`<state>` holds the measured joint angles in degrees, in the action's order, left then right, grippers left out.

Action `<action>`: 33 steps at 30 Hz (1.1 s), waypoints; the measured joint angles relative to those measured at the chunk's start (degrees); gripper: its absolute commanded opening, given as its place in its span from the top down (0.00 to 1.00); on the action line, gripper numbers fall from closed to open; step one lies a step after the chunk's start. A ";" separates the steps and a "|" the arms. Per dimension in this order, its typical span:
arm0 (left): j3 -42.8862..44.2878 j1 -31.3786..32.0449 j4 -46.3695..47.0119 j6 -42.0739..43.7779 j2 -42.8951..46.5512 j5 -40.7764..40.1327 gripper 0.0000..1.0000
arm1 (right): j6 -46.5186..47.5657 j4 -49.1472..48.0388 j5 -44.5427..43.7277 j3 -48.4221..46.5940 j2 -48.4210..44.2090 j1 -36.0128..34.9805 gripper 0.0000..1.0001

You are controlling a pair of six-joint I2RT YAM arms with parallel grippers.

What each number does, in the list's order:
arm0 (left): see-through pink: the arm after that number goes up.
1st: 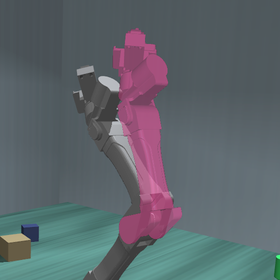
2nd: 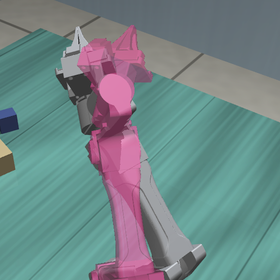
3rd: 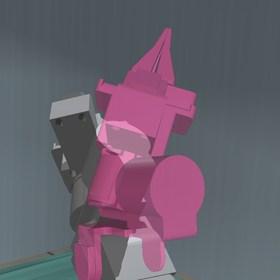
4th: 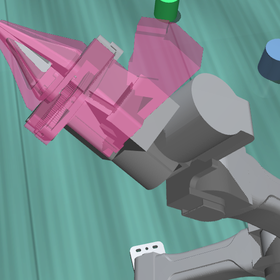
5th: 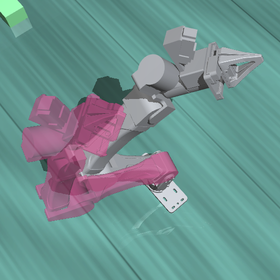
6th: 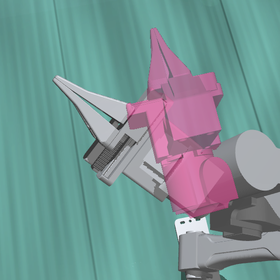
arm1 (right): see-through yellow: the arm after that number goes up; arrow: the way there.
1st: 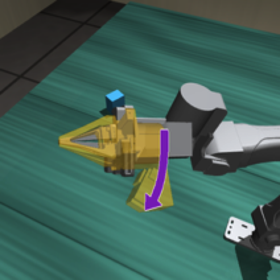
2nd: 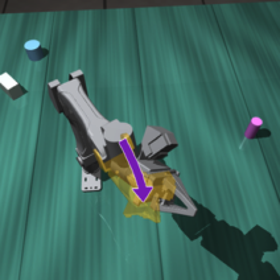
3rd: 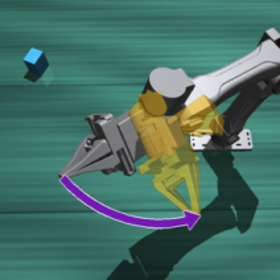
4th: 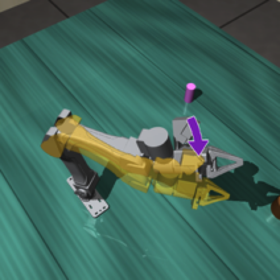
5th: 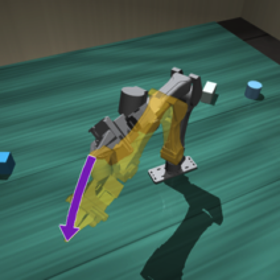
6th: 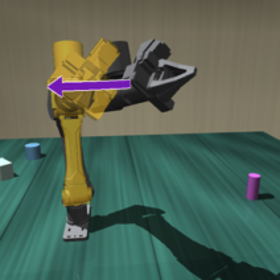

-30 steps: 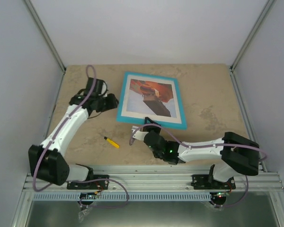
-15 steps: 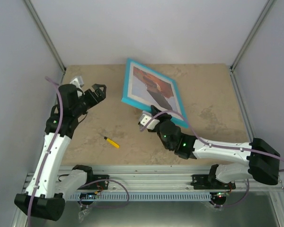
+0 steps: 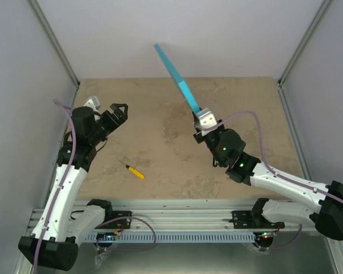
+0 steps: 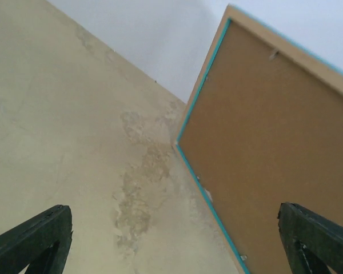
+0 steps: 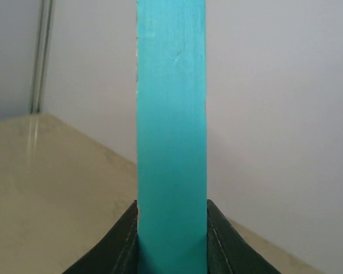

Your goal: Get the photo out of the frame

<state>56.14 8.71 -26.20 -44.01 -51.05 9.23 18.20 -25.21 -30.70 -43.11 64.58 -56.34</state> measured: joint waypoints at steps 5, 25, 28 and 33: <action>-2.56 0.00 3.23 -2.54 -2.51 4.22 0.00 | -15.89 -0.72 4.13 1.44 -2.75 6.78 1.00; -19.10 0.00 22.18 -16.20 -13.79 19.02 0.00 | -77.11 2.89 13.44 10.36 2.27 19.26 1.00; -20.44 0.00 26.34 -17.53 -16.11 20.52 0.01 | -82.49 1.86 15.32 11.78 3.28 20.39 1.00; -22.05 0.00 33.46 -19.52 -21.07 22.88 0.03 | -88.08 -0.55 19.04 14.10 4.94 21.64 1.00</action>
<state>34.09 8.71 7.27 -63.53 -72.12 32.12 -69.89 -25.76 -11.66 -29.02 69.52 -34.70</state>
